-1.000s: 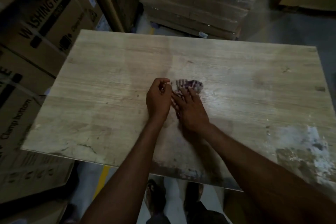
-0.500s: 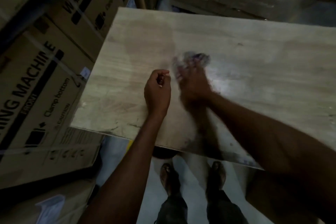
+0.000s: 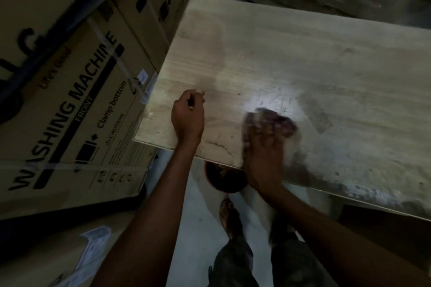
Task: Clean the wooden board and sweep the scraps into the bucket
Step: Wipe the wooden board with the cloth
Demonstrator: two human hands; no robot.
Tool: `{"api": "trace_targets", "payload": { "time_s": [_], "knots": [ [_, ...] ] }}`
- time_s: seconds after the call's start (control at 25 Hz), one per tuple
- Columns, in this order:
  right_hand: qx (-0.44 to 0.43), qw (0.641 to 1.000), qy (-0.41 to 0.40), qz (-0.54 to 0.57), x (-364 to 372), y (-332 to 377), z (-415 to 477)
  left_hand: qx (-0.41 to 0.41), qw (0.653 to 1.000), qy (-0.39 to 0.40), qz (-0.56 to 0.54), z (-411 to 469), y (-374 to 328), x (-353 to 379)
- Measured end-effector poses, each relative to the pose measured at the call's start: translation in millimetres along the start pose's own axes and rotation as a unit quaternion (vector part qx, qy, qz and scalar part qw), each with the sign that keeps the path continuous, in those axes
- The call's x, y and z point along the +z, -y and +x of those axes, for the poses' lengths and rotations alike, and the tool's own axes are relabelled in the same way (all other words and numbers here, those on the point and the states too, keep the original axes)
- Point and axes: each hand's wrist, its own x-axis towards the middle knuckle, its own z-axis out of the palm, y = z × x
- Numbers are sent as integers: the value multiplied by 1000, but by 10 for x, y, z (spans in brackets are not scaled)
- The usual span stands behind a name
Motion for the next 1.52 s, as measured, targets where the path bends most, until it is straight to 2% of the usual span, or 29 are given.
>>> {"api": "trace_targets", "payload": {
  "time_s": [0.08, 0.12, 0.16, 0.2, 0.24, 0.28, 0.32, 0.36, 0.4, 0.44, 0.56, 0.64, 0.72, 0.8, 0.84, 0.92, 0.96, 1.0, 1.04, 1.08, 1.12, 1.16, 1.2, 1.24, 1.32, 1.36, 1.4, 1.44, 1.52],
  "knots": [
    [-153, 981, 51, 109, 285, 814, 99, -20, 999, -26, -10, -10, 69, -116],
    [-227, 951, 62, 200, 462, 1206, 169, -23, 999, -32, -17, -4, 86, -155],
    [-225, 902, 120, 349, 712, 1347, 239, -19, 999, -33, -26, 9, 94, -177],
    [-232, 815, 183, 499, 939, 1475, 357, -11, 999, -30, -32, 24, 89, -189],
    [-272, 755, 230, 550, 971, 1483, 396, -1, 999, -26, -30, 31, 80, -204],
    [-311, 824, 155, 447, 859, 1288, 337, 9, 999, -21, -24, 31, 63, -217],
    [-360, 902, 24, 236, 577, 976, 260, 18, 1000, -16, -17, 36, 49, -217],
    [-429, 898, 11, 100, 310, 602, 155, 24, 1000, -13, -12, 37, 40, -199],
    [-398, 916, 40, 43, 34, 218, 79, 26, 1000, -12, -6, 28, 44, -156],
    [-340, 940, -8, 1, -144, -250, 21, 28, 1000, -5, 0, 0, 35, -84],
    [-144, 987, 23, -69, -498, -1634, -67, 30, 998, 48, 12, -157, -39, 296],
    [-43, 997, 14, -62, -617, -2289, 102, 39, 993, 100, 45, -284, -123, 622],
    [32, 999, 18, -16, -754, -2329, 282, 83, 966, 207, 134, -443, -186, 977],
    [29, 999, 8, -12, -574, -1869, 235, 151, 899, 306, 273, -647, -140, 1249],
    [-39, 999, 29, -12, -463, -1572, 92, 176, 878, 321, 309, -733, -95, 1321],
    [-216, 974, 68, -13, -374, -1285, -259, 197, 878, 305, 313, -771, -62, 1341],
    [-271, 961, 55, -15, -379, -1405, -254, 201, 886, 296, 295, -733, -71, 1321],
    [-259, 965, 37, -20, -421, -1600, -139, 204, 889, 291, 287, -688, -79, 1315],
    [-174, 984, 28, -14, -442, -1793, 30, 207, 887, 290, 294, -642, -90, 1308],
    [-44, 999, 16, 8, -519, -1930, 181, 212, 879, 290, 313, -613, -102, 1314],
    [72, 997, 9, 38, -560, -1964, 257, 217, 871, 288, 334, -612, -112, 1333],
    [122, 990, 8, 72, -549, -1891, 216, 215, 867, 283, 350, -647, -126, 1364],
    [94, 992, 2, 88, -503, -1767, 72, 208, 865, 275, 363, -716, -138, 1407],
    [3, 997, 13, 78, -437, -1629, -175, 194, 867, 266, 373, -805, -143, 1461],
    [-191, 977, 30, 88, -469, -1516, -707, 159, 882, 240, 373, -997, -159, 1594],
    [-214, 970, 43, 108, -505, -1585, -864, 146, 892, 224, 365, -1063, -187, 1645],
    [-186, 972, 44, 136, -549, -1714, -927, 146, 899, 212, 355, -1098, -235, 1703],
    [-122, 976, 24, 181, -625, -1863, -875, 164, 900, 205, 349, -1114, -293, 1770],
    [3, 972, -40, 232, -899, -2186, -534, 233, 882, 217, 347, -1144, -476, 1992]
  ]
}}
